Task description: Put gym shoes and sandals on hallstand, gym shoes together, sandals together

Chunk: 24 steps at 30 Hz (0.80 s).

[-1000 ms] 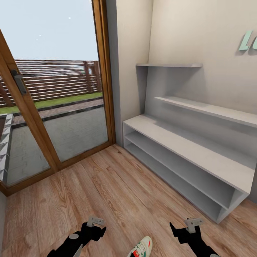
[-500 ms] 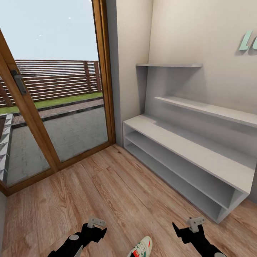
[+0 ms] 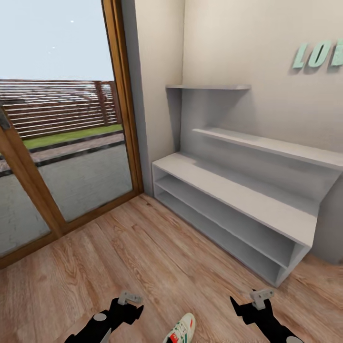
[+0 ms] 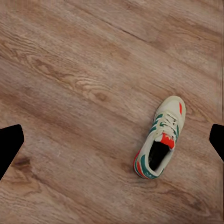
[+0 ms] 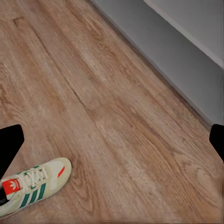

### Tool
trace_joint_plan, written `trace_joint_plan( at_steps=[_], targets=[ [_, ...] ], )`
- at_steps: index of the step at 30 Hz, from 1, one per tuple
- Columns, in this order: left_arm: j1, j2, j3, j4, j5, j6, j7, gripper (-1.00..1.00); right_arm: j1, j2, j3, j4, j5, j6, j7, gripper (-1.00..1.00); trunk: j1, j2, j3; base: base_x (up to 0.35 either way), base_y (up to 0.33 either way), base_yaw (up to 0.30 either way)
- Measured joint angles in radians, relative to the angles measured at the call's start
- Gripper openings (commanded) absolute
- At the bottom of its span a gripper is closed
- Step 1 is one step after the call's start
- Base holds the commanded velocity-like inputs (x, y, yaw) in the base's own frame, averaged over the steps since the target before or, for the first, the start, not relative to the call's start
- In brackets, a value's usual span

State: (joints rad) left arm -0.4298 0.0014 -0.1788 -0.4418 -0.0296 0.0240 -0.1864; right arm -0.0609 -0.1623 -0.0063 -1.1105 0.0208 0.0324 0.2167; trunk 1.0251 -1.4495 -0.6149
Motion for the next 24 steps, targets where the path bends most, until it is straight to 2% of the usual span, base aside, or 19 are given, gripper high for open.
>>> trace_joint_plan(
  at_steps=[9, 24],
  targets=[
    [0.000, -0.001, -0.018, 0.001, 0.000, 0.002, 0.000, 1.00, 0.000, 0.000, 0.001, -0.001, 0.000, 0.000, 0.000, 1.00, 0.000, 0.000, 0.000, 0.000, 0.000, -0.260],
    [-0.001, 0.004, -0.019, 0.002, 0.000, 0.006, 0.001, 1.00, 0.000, 0.003, 0.002, -0.013, -0.001, 0.001, -0.001, 1.00, 0.000, 0.000, 0.000, 0.000, 0.000, -0.010]
  ],
)
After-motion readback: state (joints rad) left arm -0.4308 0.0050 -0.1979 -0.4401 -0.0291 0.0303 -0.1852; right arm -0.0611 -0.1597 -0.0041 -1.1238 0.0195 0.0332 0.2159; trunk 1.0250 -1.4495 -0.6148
